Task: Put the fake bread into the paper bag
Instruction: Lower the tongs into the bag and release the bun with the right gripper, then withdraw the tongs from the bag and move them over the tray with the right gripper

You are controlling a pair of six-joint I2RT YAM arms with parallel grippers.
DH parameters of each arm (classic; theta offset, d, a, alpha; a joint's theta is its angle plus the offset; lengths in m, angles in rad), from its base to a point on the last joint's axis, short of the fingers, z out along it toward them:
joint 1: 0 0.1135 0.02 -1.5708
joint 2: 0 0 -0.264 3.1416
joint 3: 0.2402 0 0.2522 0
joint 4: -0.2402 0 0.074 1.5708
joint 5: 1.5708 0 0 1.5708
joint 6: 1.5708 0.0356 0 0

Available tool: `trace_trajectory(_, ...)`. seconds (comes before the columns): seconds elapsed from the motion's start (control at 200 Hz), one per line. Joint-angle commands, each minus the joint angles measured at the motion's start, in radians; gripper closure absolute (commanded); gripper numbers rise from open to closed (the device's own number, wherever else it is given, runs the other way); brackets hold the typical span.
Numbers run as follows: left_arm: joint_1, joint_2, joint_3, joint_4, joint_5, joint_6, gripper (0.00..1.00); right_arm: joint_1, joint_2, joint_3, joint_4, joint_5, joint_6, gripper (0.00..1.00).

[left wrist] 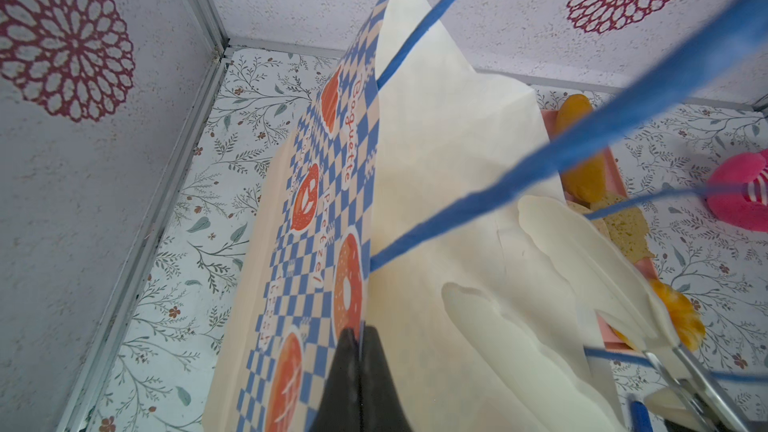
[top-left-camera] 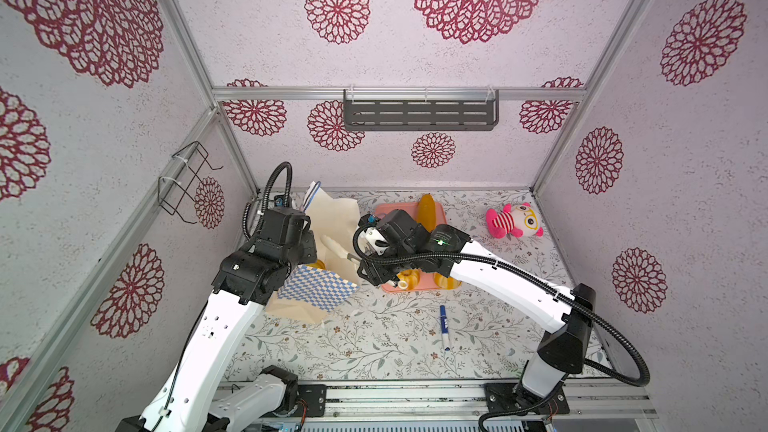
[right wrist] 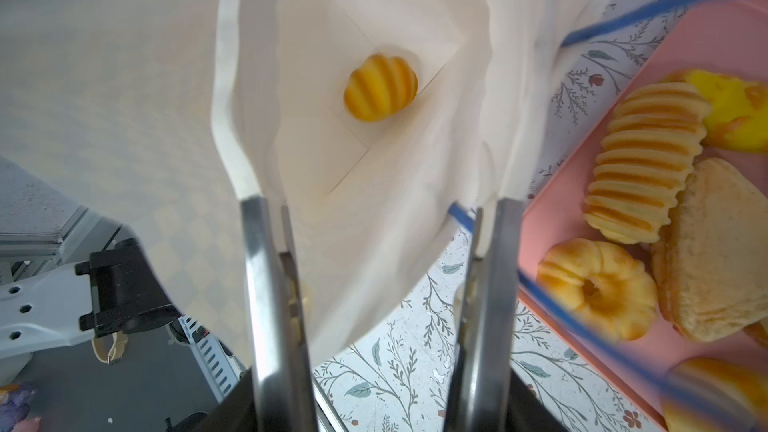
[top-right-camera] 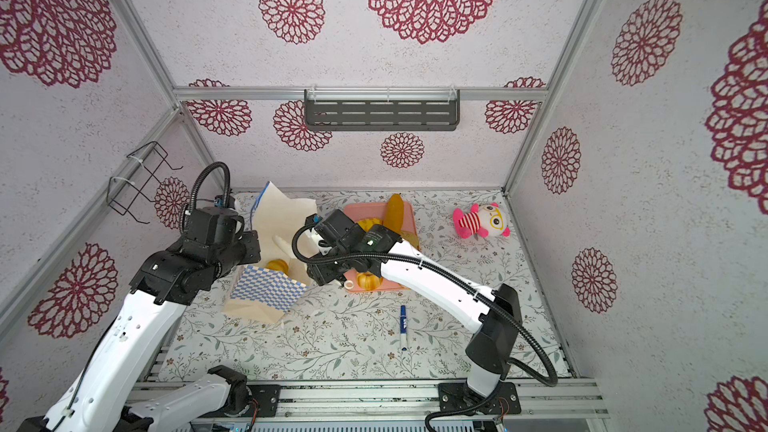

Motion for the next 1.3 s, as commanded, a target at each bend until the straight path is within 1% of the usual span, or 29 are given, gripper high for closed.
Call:
trace_trajectory(0.0, -0.014, 0.013, 0.024, 0.027, -0.019, 0.018, 1.00, -0.003, -0.090, 0.009, 0.025, 0.042, 0.009, 0.38)
trace_trajectory(0.32, -0.020, 0.048, 0.018, 0.061, -0.009, 0.005, 1.00, -0.021, -0.218, -0.018, -0.014, 0.152, -0.006, 0.39)
trace_trajectory(0.435, -0.027, 0.057, 0.018, 0.067, -0.007, 0.004, 1.00, -0.050, -0.293, -0.062, -0.006, 0.184, -0.003, 0.39)
trace_trajectory(0.525, -0.033, 0.061, 0.018, 0.071, -0.009, 0.003, 1.00, -0.097, -0.352, -0.108, -0.001, 0.200, 0.001, 0.39)
trace_trajectory(0.645, -0.041, 0.065, 0.018, 0.078, -0.010, 0.007, 1.00, -0.199, -0.428, -0.203, 0.025, 0.177, 0.015, 0.39)
trace_trajectory(0.755, -0.052, 0.077, 0.023, 0.080, -0.013, 0.009, 1.00, -0.308, -0.472, -0.305, 0.048, 0.132, 0.027, 0.39)
trace_trajectory(0.946, -0.071, 0.091, 0.025, 0.082, -0.018, 0.006, 1.00, -0.450, -0.473, -0.475, 0.067, 0.075, 0.053, 0.40)
trace_trajectory(1.046, -0.075, 0.096, 0.026, 0.084, -0.018, 0.004, 1.00, -0.486, -0.461, -0.550, 0.094, 0.043, 0.056, 0.41)
trace_trajectory(1.131, -0.078, 0.098, 0.026, 0.083, -0.018, 0.003, 1.00, -0.489, -0.436, -0.580, 0.096, 0.041, 0.053, 0.41)
trace_trajectory(1.296, -0.081, 0.099, 0.025, 0.084, -0.017, 0.003, 1.00, -0.489, -0.391, -0.612, 0.117, -0.004, 0.050, 0.41)
